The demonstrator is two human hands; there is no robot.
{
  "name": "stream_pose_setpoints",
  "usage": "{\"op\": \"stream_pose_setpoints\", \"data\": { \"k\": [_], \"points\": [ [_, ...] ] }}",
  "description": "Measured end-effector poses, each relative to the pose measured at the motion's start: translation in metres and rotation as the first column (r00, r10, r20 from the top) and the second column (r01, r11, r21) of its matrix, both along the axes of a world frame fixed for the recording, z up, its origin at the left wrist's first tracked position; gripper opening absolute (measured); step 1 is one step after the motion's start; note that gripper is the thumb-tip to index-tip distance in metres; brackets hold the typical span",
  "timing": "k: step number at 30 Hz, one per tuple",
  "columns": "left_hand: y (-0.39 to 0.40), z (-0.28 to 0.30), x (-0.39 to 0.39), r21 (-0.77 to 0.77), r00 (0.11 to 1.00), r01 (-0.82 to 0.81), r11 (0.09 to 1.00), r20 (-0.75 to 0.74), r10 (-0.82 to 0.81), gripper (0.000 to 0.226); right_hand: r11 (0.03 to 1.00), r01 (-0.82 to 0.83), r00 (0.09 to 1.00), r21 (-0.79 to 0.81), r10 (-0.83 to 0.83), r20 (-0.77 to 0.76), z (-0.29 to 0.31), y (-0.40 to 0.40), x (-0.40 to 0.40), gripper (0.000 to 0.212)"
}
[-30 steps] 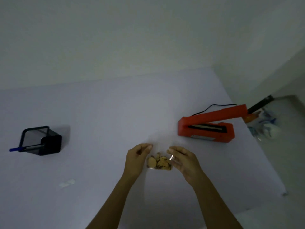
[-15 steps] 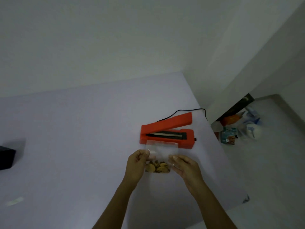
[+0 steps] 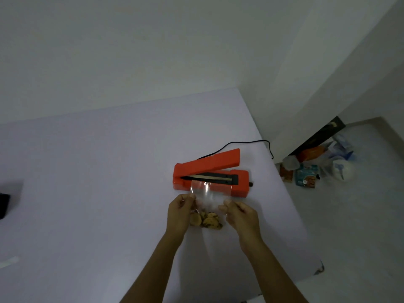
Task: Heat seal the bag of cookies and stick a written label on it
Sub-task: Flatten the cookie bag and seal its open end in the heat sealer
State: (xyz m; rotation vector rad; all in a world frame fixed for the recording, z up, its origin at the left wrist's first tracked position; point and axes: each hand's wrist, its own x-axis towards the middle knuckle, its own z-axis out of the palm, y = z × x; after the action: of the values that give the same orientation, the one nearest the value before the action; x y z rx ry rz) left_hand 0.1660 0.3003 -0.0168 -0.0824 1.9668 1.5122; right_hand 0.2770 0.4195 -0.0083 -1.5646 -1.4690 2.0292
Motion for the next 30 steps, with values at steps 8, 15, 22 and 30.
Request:
{"op": "stream_pose_setpoints", "data": {
  "k": [8,15,22,30],
  "points": [
    [0.009,0.004,-0.010,0.039,0.997,0.038,0.999,0.065,-0.040,0.022,0.991,0.118,0.993,-0.066,-0.118,-0.002,0.001,0.011,-0.024,0.013],
    [0.014,0.005,-0.015,0.031,0.996,0.051,0.998,0.071,-0.053,0.031,0.991,0.133,0.991,-0.035,-0.132,0.027,-0.003,0.013,-0.035,0.012],
    [0.017,0.007,-0.016,0.034,0.994,0.067,0.997,0.086,-0.070,0.023,0.989,0.147,0.989,-0.028,-0.146,0.040,0.000,0.014,-0.037,0.010],
    [0.018,0.003,-0.017,0.010,0.996,0.063,0.998,0.066,-0.064,0.028,0.995,0.102,0.991,0.012,-0.103,0.085,-0.006,0.016,-0.037,0.012]
  ]
}}
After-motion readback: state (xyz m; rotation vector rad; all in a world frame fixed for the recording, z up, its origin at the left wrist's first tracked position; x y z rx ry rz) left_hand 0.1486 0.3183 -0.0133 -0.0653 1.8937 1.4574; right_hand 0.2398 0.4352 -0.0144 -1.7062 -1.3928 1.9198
